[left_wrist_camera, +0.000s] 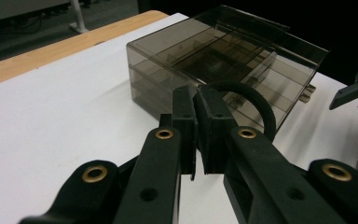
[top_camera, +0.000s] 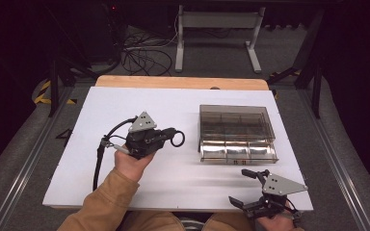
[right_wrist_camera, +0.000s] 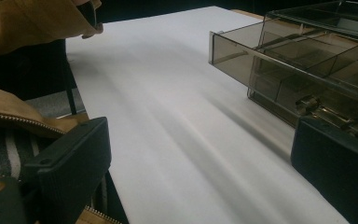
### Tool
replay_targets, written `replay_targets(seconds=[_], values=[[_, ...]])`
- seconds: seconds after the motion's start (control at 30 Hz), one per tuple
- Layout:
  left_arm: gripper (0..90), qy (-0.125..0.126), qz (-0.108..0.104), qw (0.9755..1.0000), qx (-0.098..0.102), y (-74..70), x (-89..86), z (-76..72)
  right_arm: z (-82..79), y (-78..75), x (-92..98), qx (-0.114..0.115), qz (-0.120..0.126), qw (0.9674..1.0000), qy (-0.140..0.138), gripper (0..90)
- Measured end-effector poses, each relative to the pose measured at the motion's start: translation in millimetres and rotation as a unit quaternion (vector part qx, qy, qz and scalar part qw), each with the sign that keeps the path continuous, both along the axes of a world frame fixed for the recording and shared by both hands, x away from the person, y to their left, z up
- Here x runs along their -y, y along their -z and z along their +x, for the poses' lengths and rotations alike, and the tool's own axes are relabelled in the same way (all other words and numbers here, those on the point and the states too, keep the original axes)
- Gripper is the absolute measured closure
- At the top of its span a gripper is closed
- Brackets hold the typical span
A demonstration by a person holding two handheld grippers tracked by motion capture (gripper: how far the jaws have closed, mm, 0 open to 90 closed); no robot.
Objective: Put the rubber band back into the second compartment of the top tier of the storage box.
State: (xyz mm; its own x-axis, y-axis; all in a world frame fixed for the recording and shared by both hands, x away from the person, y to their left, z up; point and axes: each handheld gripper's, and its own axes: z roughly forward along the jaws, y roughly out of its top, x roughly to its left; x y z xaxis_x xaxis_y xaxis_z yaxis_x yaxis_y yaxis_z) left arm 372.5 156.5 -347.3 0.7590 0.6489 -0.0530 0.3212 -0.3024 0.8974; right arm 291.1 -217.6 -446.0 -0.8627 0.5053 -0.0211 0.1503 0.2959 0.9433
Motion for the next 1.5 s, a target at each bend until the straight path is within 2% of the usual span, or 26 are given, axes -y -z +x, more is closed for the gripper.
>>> replay_targets(seconds=[0.67, 0.9, 1.17, 1.27, 1.5], values=[[85.9, 0.050, -0.012, 0.9985, -0.017, -1.4, 42.3, 6.1, -0.1, 0.2, 0.0, 0.001, -0.001, 1.0000, -0.003, 5.7], [85.9, 0.059, -0.018, 0.9978, -0.023, -0.2, 59.2, 6.9, -0.2, 0.2, 0.1, 0.001, 0.000, 1.0000, -0.005, 5.7], [85.9, 0.075, -0.012, 0.9969, -0.018, 3.7, 77.7, 7.6, -0.8, -0.1, 0.7, 0.002, 0.001, 1.0000, -0.005, 5.7], [85.9, 0.086, -0.018, 0.9959, -0.023, 5.8, 80.6, 9.5, -1.1, -0.3, 1.1, 0.002, 0.001, 1.0000, -0.006, 5.7], [86.0, 0.098, -0.027, 0.9947, -0.017, 10.5, 88.2, 11.3, -1.7, -0.5, 1.5, 0.002, 0.002, 1.0000, -0.006, 5.7]])
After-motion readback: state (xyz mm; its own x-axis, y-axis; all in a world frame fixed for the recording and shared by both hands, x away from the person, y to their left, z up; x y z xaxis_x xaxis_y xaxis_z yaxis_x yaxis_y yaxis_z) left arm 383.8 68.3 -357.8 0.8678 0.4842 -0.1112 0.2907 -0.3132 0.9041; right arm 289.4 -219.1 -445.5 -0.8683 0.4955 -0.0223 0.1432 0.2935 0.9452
